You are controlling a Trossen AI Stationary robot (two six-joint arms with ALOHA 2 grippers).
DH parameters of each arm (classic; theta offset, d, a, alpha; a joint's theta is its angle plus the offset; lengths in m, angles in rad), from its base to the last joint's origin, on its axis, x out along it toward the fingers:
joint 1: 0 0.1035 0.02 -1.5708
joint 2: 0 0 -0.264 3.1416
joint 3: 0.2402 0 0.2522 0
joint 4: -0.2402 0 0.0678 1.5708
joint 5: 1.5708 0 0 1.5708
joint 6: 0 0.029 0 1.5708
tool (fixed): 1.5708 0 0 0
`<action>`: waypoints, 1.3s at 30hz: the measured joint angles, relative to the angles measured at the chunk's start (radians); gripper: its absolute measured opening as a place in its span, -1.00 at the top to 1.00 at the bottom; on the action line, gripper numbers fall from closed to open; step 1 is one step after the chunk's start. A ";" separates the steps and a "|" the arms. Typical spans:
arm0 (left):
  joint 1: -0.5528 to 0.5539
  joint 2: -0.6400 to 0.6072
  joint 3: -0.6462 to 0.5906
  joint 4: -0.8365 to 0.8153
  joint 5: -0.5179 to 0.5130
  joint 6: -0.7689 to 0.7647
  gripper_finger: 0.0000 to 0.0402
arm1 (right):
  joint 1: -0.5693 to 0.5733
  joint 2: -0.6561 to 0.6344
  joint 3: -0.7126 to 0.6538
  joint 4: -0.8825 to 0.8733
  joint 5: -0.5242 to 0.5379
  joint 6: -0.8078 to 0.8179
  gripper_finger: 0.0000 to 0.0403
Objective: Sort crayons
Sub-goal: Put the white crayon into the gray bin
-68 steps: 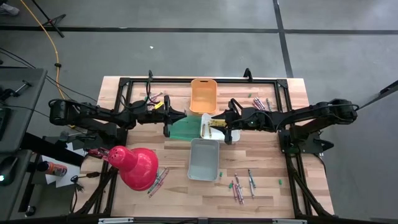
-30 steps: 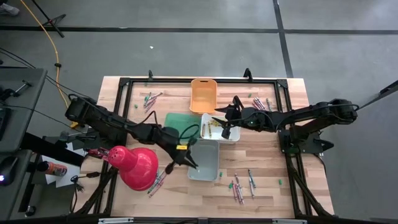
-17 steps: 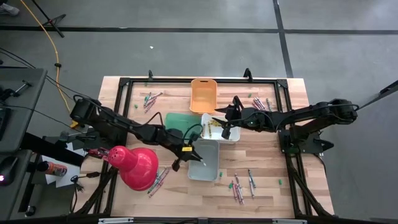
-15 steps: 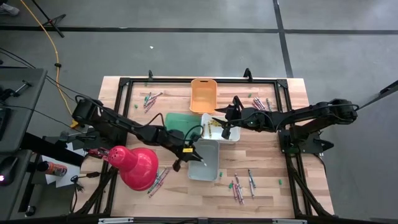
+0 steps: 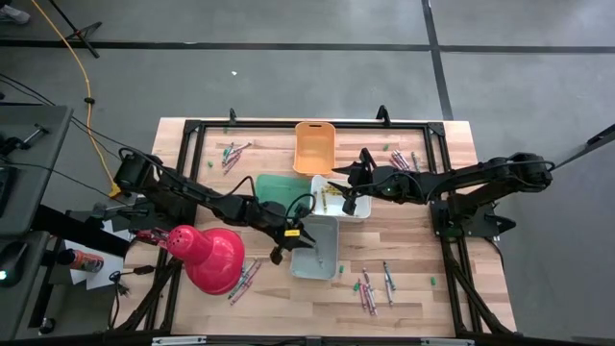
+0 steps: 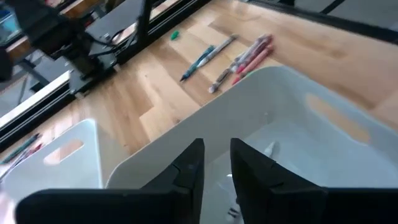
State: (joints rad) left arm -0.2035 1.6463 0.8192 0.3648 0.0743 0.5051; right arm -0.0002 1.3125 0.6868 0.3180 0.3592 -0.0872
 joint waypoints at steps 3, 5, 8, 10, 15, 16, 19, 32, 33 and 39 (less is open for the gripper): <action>0.000 0.000 0.000 -0.005 -0.047 -0.018 0.56 | 0.000 0.000 0.000 0.000 0.000 0.000 0.12; 0.000 -0.017 0.000 -0.040 -0.110 -0.021 0.50 | 0.000 0.000 0.000 -0.007 0.000 0.000 0.12; -0.001 -0.072 0.000 -0.100 -0.252 -0.022 0.42 | 0.000 0.000 0.000 -0.029 0.001 0.000 0.12; 0.000 -0.114 0.001 -0.150 -0.333 -0.031 0.38 | 0.000 0.000 0.000 -0.039 0.001 0.000 0.12; 0.011 -0.211 0.001 -0.254 -0.398 -0.087 0.35 | 0.000 0.000 0.000 -0.043 0.001 0.005 0.12; 0.016 -0.223 0.001 -0.270 -0.398 -0.099 0.35 | 0.000 0.000 0.000 -0.043 0.001 0.009 0.12; 0.038 -0.256 -0.006 -0.319 -0.396 -0.134 0.36 | 0.000 0.000 0.000 -0.043 0.002 0.022 0.12; 0.352 -0.454 -0.343 0.068 -0.155 -0.257 0.37 | 0.000 0.000 0.000 -0.052 0.002 0.027 0.12; 0.379 -0.469 -0.374 0.116 -0.128 -0.273 0.37 | 0.000 0.000 0.000 -0.052 0.002 0.027 0.12; 0.525 -0.489 -0.544 0.409 -0.053 -0.393 0.37 | 0.000 0.000 0.000 -0.052 0.002 0.027 0.12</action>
State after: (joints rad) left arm 0.3213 1.1572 0.2750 0.7740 0.0216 0.1120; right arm -0.0002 1.3123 0.6868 0.2658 0.3616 -0.0601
